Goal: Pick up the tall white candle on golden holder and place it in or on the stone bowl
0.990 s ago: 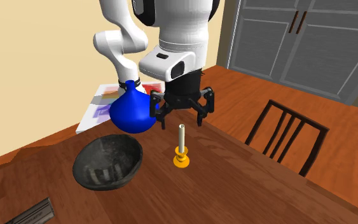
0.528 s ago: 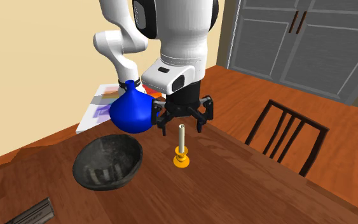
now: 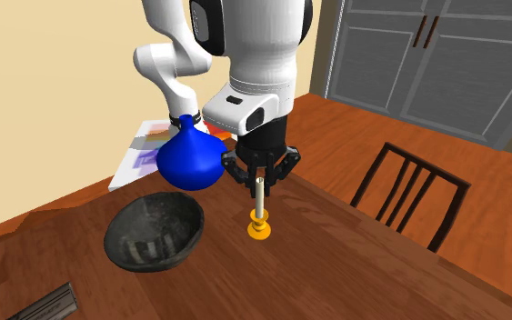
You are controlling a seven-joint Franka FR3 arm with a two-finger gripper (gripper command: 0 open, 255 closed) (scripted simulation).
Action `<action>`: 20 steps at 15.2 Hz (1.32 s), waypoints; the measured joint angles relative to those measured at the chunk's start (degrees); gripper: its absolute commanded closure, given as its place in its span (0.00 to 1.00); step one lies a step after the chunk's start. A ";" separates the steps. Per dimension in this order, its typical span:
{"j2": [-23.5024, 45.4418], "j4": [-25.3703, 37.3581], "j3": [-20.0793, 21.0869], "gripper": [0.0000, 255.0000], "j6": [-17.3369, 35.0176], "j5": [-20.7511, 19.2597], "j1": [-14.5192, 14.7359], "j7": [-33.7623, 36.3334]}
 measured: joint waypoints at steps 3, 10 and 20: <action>0.00 0.00 0.00 1.00 0.00 0.00 0.00 0.00; -0.78 1.38 0.07 1.00 -2.12 0.23 -0.03 -0.11; -3.22 5.89 0.22 1.00 -9.00 0.89 -0.16 -0.50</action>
